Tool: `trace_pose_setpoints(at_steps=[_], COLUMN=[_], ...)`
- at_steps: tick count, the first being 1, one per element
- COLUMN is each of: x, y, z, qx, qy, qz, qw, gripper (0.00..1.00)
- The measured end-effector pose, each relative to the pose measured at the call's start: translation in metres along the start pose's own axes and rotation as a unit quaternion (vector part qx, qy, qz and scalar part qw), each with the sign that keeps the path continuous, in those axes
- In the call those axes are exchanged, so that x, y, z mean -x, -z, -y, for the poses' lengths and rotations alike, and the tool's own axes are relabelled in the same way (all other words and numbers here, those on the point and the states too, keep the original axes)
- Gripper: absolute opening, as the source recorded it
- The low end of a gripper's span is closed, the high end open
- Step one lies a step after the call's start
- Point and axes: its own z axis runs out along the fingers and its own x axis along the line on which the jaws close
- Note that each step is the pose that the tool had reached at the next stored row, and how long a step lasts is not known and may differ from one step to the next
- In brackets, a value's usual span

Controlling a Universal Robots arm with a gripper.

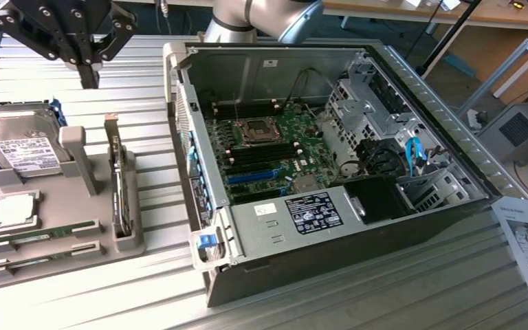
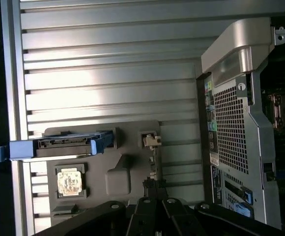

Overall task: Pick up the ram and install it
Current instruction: 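Reach for the ram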

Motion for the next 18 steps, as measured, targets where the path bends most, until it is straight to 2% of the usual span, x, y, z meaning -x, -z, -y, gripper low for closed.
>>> trace_pose_setpoints(at_steps=[7,10,18], x=[-0.015,-0.025,-0.039], y=[0.0004,0.0007,0.0012], z=[0.0018,0.0032,0.0058], qx=[0.0,0.0,0.0], qy=[0.0,0.0,0.0], qz=[0.0,0.0,0.0], qw=[1.0,1.0,1.0], gripper=[0.11,0.11,0.11])
